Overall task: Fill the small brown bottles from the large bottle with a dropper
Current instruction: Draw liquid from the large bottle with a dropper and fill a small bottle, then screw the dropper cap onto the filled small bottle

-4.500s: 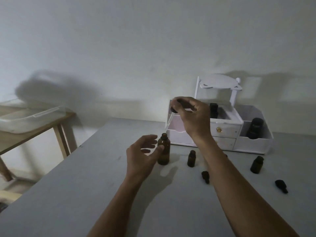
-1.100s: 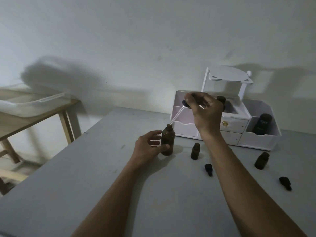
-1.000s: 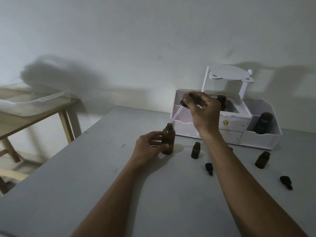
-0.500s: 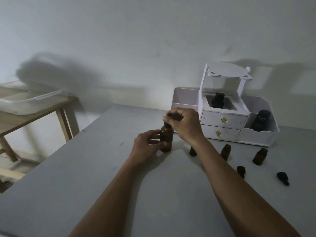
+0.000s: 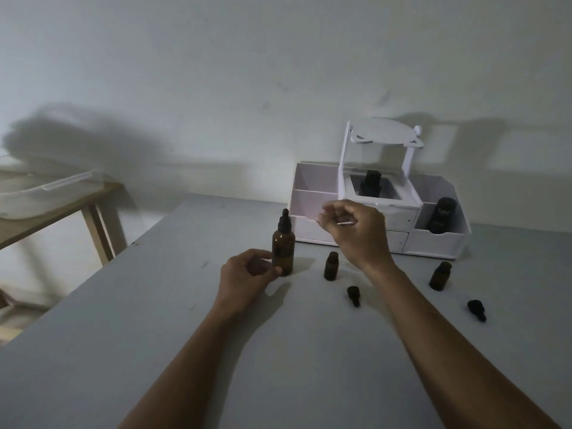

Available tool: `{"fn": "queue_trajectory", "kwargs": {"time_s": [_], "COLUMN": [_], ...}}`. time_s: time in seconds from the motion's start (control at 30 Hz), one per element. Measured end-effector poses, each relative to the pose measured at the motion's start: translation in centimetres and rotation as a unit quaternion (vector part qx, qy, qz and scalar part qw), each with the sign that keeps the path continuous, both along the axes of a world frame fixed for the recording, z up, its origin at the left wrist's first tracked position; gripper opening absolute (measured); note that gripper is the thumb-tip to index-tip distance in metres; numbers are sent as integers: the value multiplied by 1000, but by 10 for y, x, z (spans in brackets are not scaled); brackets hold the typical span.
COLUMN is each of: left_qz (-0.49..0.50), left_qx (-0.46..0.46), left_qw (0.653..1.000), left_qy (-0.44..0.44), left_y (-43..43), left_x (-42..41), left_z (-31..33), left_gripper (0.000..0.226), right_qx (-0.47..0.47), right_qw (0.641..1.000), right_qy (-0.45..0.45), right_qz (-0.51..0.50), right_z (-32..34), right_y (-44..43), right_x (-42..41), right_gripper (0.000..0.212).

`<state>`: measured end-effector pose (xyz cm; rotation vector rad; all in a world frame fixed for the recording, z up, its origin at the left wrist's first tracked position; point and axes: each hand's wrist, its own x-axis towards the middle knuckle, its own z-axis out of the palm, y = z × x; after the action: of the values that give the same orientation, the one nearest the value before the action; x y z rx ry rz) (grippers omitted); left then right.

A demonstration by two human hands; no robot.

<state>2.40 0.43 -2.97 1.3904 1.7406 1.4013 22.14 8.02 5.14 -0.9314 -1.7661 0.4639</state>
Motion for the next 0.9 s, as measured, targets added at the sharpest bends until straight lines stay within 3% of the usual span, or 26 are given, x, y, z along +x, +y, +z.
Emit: {"fn": "queue_trajectory", "kwargs": {"time_s": [0.13,0.27,0.4,0.53,0.67,0.9], "left_qz": [-25,-76,-46,-18,-21,-24], "left_qx": [-9,-25,-15,-5,-7,8], "left_qw": [999,996,998,1000,1000,999], "left_qy": [21,39,27,-2,-14,-22], "left_y": [-12,-9,9,26,39,46], "left_x": [25,61,88,102,107,110], "left_z": [6,8,2,4,5,4], "left_gripper": [25,34,50,58,61,56], "right_qx": [-23,-113,-164,-172,-151,-42], "right_qw": [998,978,952,943,951,993], "right_qy": [-52,-175,-247,-268,-243,-41], "right_qz": [-13,-32,-73,-97,-119,-107], "right_z": [-18,-43,-57,-59,-55,-22], "right_y": [-16,-31,-41,-40,-29,-3], "right_x": [36,55,55,53,57,60], "right_gripper": [13,27,35,29,21,22]}}
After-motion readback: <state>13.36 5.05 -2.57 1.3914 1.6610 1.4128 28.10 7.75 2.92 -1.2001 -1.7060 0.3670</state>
